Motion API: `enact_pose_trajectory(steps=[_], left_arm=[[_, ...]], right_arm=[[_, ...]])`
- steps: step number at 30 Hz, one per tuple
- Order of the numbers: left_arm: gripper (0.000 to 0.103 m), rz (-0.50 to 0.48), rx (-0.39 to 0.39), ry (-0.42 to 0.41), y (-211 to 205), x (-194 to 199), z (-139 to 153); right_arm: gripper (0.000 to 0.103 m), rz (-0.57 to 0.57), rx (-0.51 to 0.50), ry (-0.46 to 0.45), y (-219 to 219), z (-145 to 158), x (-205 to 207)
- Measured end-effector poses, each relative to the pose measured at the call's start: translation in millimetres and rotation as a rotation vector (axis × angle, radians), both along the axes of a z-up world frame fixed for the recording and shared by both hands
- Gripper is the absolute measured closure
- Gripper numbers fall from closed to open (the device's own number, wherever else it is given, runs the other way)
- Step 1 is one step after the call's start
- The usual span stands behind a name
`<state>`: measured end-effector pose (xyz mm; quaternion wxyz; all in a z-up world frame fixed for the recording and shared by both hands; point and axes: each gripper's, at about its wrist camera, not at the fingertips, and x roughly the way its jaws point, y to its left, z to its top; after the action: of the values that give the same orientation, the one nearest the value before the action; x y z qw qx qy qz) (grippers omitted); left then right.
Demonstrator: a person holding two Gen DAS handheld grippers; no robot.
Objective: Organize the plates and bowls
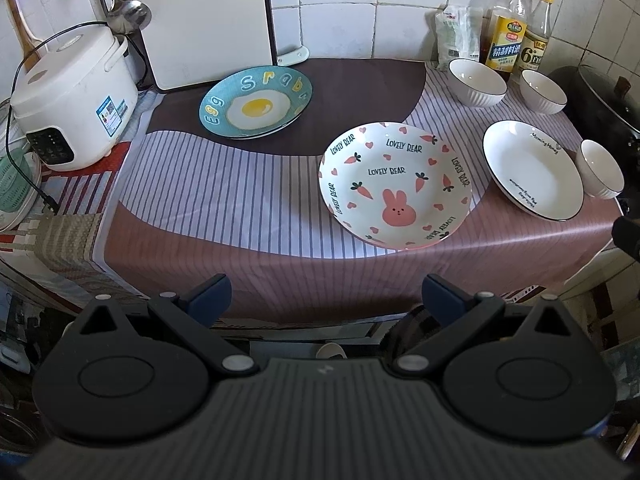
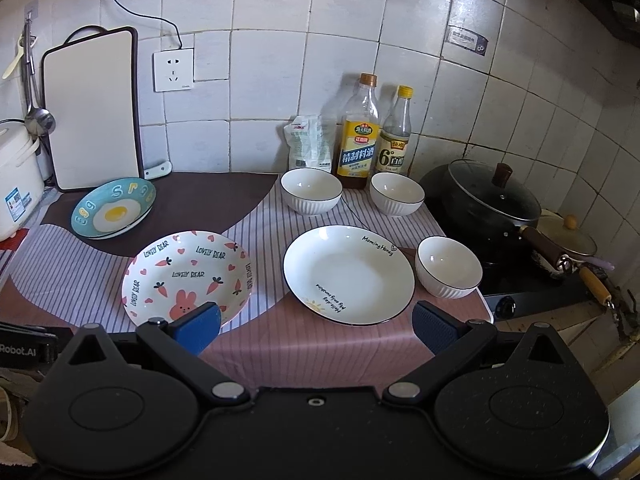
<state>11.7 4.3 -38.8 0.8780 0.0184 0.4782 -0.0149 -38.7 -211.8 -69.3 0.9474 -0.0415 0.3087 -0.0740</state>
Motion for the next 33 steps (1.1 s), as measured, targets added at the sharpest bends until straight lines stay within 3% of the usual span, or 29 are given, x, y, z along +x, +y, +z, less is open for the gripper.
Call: enact_pose_trajectory(steps=[16,23,30,33], left_arm=[[0.0,-0.008,-0.027,0.031,9.6,12.5,-1.2],[0.0,-0.018,-0.042,0.06,9.8,22.5,-3.3],[0.0,0.0,-0.12,0.015,28.4,37.5,-3.6],[0.001,0.015,-0.113,-0.013,36.9,51.6,-7.6]], right_arm=[[0.0,-0.01,0.005,-0.008,2.1,-1.1,0.6],[0.0,0.006,-0.057,-0.076,13.1,7.9,-4.3],[0.0,0.135,0.011,-0.183,14.6,-9.3,3.5],[0.004,0.172,0.065,-0.165,16.0,-23.5,18.7]])
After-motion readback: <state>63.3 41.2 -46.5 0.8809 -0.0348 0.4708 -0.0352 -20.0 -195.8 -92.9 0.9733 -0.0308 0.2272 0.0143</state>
